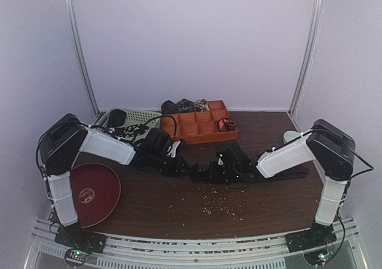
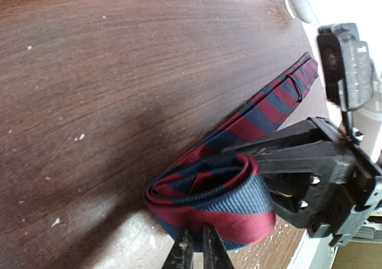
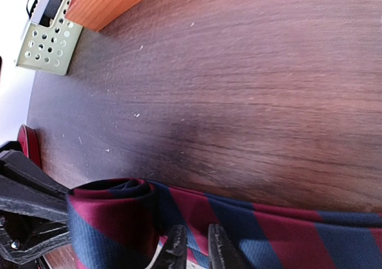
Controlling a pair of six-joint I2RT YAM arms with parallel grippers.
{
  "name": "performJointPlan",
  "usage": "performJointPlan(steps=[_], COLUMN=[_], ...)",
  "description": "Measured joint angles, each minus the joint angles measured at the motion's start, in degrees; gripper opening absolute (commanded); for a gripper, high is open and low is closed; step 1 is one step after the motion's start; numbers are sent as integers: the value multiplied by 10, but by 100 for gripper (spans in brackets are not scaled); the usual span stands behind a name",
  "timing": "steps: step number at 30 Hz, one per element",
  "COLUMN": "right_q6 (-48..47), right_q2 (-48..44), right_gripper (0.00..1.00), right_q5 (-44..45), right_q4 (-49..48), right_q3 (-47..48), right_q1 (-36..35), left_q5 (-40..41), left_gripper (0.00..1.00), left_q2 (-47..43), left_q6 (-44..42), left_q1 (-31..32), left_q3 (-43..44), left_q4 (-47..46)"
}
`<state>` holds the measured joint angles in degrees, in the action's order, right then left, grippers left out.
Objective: Roll the ties
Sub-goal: Roll the tie at the center of the board.
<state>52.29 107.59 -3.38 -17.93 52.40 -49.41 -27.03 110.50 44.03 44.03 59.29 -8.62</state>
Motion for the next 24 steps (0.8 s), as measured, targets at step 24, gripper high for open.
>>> performJointPlan(steps=[24], right_q6=[-10], right_q2=[-19], right_gripper=[26], right_q5=[-15], right_q4=[33], right_q3=[27], right_q1=[16], left_q5=[10], left_gripper=[9], left_q2=[47], left_q6=[-1], left_q1=[14], left_q3=[45], left_q4=[5])
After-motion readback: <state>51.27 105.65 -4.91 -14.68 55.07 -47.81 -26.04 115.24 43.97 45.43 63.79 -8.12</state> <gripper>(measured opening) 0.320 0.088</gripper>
